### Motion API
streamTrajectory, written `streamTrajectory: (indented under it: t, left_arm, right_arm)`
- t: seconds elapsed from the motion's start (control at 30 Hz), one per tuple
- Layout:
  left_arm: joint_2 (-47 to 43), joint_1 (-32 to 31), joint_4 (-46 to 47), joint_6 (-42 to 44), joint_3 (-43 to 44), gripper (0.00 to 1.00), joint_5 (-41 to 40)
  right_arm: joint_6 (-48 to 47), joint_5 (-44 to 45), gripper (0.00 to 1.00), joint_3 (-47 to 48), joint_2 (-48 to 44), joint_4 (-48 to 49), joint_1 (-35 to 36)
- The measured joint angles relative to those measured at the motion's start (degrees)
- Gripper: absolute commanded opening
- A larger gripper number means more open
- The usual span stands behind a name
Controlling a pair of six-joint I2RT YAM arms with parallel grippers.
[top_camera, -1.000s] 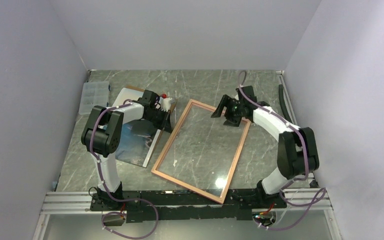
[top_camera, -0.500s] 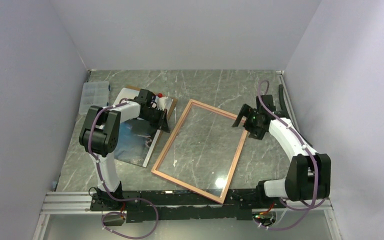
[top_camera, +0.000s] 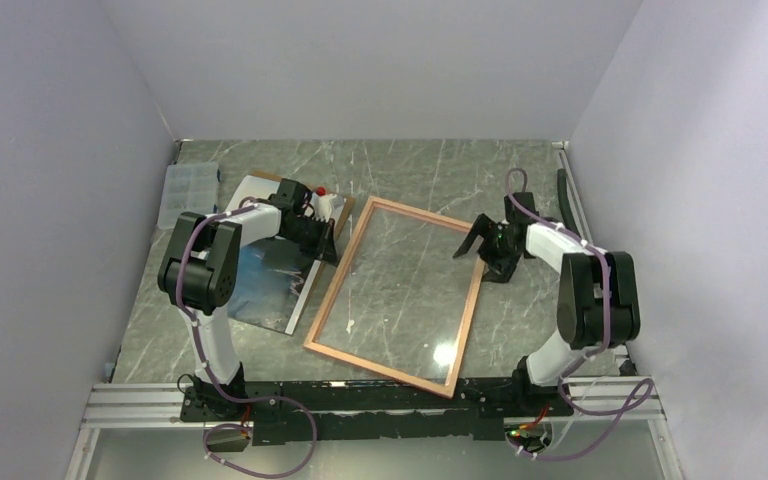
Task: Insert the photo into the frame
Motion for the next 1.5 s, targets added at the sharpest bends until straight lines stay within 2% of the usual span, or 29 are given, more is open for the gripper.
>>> streamTrajectory:
  t: [0.2, 0.4, 0.63, 0.8, 1.1, 1.5]
  left_arm:
    - [0.17, 0.15, 0.02, -0.11, 0.04, 0.03, -0.98]
    - [0.24, -0.28, 0.33, -0.11, 0.04, 0.03, -0.81]
    - [1.03, -0.26, 0.48, -0.15, 1.29, 0.03, -1.16]
    - [1.31, -0.22, 0.83, -0.33, 2.10, 0.03, -1.53]
    - [1.31, -0.22, 1.03, -0.55, 2.10, 0.03, -1.60]
    - [1.31, -0.22, 1.09, -0.59, 2.10, 0.03, -1.62]
  right_arm:
    - [0.31, 0.55, 0.90, 11.43, 7.17, 1.84, -0.39]
    - [0.37, 6.82, 0.82, 17.79, 6.91, 0.98, 1.09]
    - [0.00, 13.31, 0.62, 21.81, 7.96, 0.37, 10.88]
    - [-0.07, 14.56, 0.55, 30.99, 17.16, 0.98, 17.81]
    - [-0.07, 15.50, 0.52, 38.99, 29.44, -0.11, 19.41]
    - [-0.13, 16.83, 0.52, 45.27, 33.86, -2.40, 21.79]
